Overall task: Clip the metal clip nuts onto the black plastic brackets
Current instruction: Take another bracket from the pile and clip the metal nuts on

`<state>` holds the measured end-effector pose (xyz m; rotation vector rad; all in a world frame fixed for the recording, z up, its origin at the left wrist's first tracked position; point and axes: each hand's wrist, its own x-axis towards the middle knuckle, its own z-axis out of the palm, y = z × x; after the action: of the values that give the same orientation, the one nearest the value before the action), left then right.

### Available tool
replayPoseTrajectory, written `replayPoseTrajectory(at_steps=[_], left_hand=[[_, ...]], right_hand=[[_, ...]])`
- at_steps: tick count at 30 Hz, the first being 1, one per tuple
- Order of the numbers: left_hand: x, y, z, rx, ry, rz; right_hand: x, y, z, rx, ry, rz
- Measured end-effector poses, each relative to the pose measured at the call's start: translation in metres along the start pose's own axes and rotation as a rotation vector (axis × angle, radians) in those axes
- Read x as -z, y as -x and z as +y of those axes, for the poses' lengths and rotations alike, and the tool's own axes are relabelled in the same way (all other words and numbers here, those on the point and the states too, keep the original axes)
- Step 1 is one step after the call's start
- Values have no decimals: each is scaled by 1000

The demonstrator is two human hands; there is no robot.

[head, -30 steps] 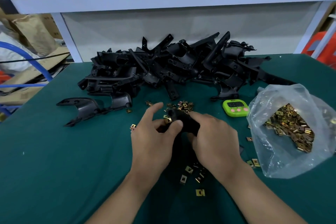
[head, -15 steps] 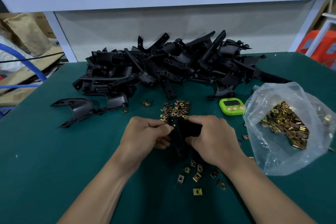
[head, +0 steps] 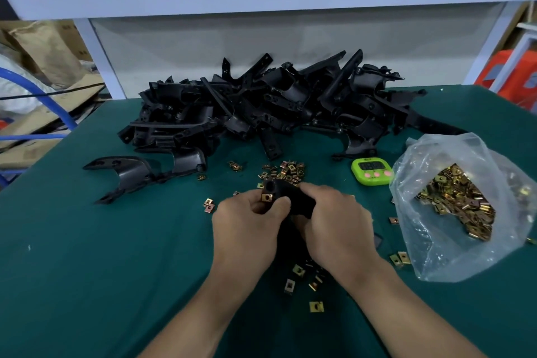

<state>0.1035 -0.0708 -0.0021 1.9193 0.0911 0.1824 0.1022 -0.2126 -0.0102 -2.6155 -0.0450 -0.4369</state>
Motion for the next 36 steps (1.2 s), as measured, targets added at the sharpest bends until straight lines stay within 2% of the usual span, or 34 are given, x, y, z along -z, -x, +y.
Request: replayPoseTrajectory(at_steps=[6, 10, 11, 14, 17, 22, 24, 27, 31, 36], left_hand=[[-2, 0, -3, -48, -60, -17], [8, -10, -1, -67, 102, -32], [13, -13, -1, -103, 78, -24], [22, -20, -11, -219, -267, -94], [17, -20, -18, -345, -577, -242], [14, -20, -19, -430, -610, -198], [12, -15, -17, -397, -538, -82], [11, -10, -11, -227, -373, 67], [10, -8, -6, -90, 13, 15], [12, -11, -4, 12, 315, -103]], right_hand=[[-2, 2, -1, -12, 48, 2], [2, -7, 8, -85, 10, 74], [4, -10, 12, -114, -5, 106], [10, -14, 28, -191, -23, 165], [12, -15, 36, -214, -21, 133], [9, -14, 32, -209, -28, 106], [8, -13, 30, -201, -26, 97], [9, -12, 29, -183, -41, 94], [9, -11, 29, -163, -57, 91], [8, -12, 29, -140, -66, 107]])
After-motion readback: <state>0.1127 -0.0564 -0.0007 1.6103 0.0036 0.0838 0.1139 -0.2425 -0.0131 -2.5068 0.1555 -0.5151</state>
